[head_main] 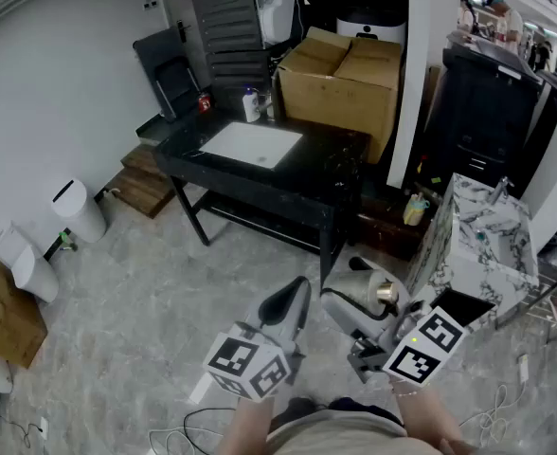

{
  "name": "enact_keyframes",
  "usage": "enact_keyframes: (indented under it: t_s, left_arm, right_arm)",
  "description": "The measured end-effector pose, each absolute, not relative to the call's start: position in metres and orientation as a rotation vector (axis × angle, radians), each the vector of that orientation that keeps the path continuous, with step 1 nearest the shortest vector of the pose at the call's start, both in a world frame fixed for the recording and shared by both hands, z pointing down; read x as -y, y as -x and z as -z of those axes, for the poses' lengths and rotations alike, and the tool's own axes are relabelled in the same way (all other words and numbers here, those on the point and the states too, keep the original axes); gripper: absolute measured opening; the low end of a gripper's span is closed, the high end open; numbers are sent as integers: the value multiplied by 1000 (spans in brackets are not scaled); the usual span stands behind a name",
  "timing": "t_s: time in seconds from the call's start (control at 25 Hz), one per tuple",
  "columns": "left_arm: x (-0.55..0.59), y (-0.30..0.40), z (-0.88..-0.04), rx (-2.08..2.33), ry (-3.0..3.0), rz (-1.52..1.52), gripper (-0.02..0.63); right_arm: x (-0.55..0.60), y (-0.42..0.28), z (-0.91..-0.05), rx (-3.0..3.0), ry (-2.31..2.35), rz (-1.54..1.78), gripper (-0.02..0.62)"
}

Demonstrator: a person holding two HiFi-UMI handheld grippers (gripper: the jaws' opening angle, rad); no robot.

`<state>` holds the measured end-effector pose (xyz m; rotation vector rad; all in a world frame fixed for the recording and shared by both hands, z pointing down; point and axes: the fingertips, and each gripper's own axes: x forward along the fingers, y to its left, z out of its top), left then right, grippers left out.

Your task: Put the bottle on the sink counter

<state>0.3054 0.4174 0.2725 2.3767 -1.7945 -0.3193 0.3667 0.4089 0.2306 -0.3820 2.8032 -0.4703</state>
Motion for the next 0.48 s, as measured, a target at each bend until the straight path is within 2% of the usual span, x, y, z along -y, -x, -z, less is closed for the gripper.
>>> enact_keyframes:
  t_s: [0.16, 0.48]
  left_arm:
    - [-416, -291, -280, 1817, -2374, 239, 8]
    - [-415, -272, -280, 1804, -2374, 302, 8]
  right_arm:
    - [-410, -351, -232, -2826, 385, 440, 341]
    - [-405, -336, -234, -2840, 435, 378, 341]
